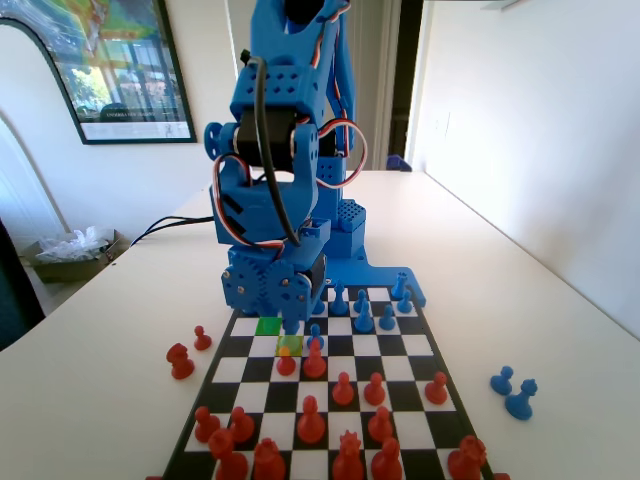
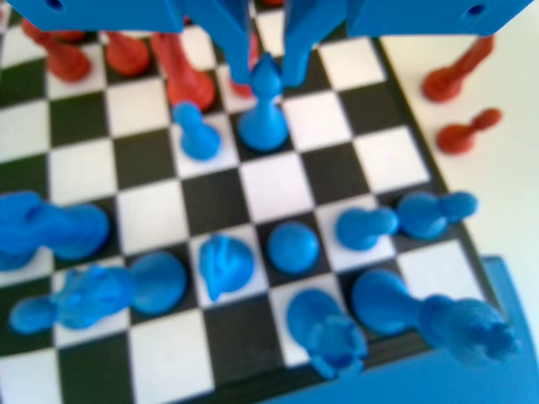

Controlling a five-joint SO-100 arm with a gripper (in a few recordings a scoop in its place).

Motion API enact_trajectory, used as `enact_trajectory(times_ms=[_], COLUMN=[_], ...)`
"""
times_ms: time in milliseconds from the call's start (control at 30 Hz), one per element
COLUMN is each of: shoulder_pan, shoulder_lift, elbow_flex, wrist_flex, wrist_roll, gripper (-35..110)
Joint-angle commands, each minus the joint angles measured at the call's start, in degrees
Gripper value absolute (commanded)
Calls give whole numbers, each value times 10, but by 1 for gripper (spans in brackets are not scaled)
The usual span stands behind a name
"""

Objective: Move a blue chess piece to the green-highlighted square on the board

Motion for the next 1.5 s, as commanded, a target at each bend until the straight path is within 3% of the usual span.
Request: enact_trajectory(times_ms=[0, 467, 1000, 1467], shoulder_pan=[4, -9, -18, 28], shoulder_lift=[15, 17, 125, 139], elbow_flex=[-11, 16, 108, 83], wrist_flex=[1, -17, 24, 75], wrist_roll=[-10, -12, -51, -53], gripper=[6, 1, 1, 1])
